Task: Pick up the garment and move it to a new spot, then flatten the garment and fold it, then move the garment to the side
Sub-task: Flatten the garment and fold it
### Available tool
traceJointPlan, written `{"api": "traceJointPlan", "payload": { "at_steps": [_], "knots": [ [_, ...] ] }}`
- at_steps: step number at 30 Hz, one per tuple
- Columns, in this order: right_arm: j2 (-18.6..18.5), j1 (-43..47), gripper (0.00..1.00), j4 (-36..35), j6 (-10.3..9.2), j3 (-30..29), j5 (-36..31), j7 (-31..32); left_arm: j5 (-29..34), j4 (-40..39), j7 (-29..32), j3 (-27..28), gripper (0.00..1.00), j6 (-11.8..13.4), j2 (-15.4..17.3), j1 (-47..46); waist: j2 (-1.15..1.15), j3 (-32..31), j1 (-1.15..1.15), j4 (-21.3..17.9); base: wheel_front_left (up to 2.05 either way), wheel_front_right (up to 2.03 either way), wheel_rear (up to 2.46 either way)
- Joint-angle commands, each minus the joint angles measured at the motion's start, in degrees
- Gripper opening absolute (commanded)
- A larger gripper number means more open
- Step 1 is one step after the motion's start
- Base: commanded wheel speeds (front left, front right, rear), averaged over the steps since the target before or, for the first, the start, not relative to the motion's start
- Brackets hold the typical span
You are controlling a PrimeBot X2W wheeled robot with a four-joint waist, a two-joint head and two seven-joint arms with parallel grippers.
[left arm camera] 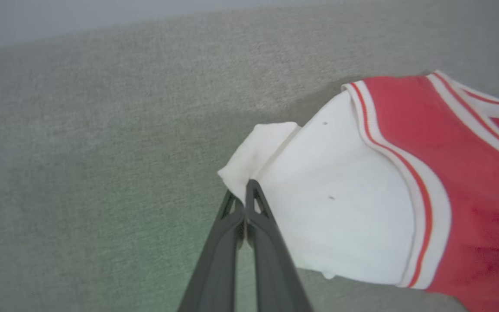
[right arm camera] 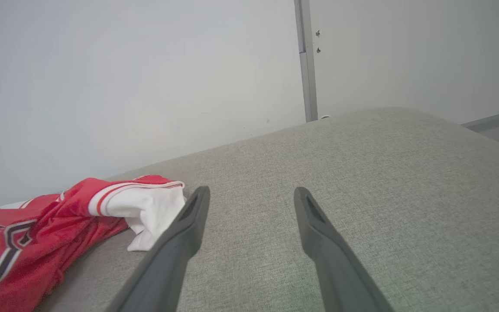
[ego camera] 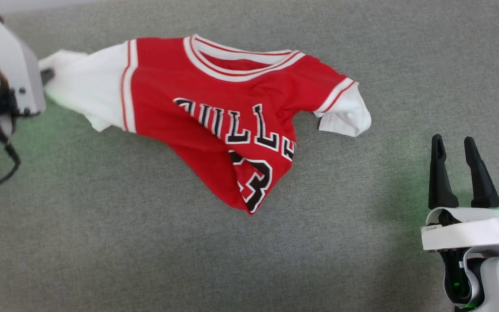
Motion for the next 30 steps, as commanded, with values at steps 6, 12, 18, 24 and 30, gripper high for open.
{"api": "traceJointPlan", "payload": {
  "at_steps": [6, 12, 18, 24, 30],
  "knots": [
    [-0.96, 0.44, 1.00, 0.33, -0.08, -0.59, -0.04, -0.02, 3.25, 3.57, -2.88, -1.82, 0.00, 2.10, 1.10, 2.50, 0.00, -0.19, 0.00, -0.42, 0.00, 0.00, 0.00],
    [-2.90, 0.23, 1.00, 0.72, -0.08, 0.07, -1.07, -0.02, 1.78, 5.25, -8.01, -0.55, 0.44, 1.52, -0.88, 3.94, 0.00, -1.67, 0.00, 0.68, 0.00, 0.00, 0.00],
    [-8.81, -1.38, 1.00, 4.80, -0.08, 5.83, -1.69, -0.02, 1.19, 4.86, -18.45, 0.77, 1.00, 0.61, -2.71, 7.63, 0.00, -4.60, 0.00, 3.32, 0.00, 0.00, 0.00],
    [-18.48, -5.24, 1.00, 7.69, -0.08, 14.70, -0.56, 6.16, 4.31, 0.39, -33.99, -0.06, 1.00, 1.76, -5.08, 14.33, 0.00, -6.75, 0.00, 7.78, 0.00, 0.00, 0.00],
    [-27.20, -9.88, 1.00, 6.18, -0.08, 21.80, 5.30, 17.81, 8.36, -6.17, -46.82, -2.24, 1.00, 6.85, -9.85, 22.47, 0.00, -7.73, 0.00, 12.92, 0.00, 0.00, 0.00]
  ]
}}
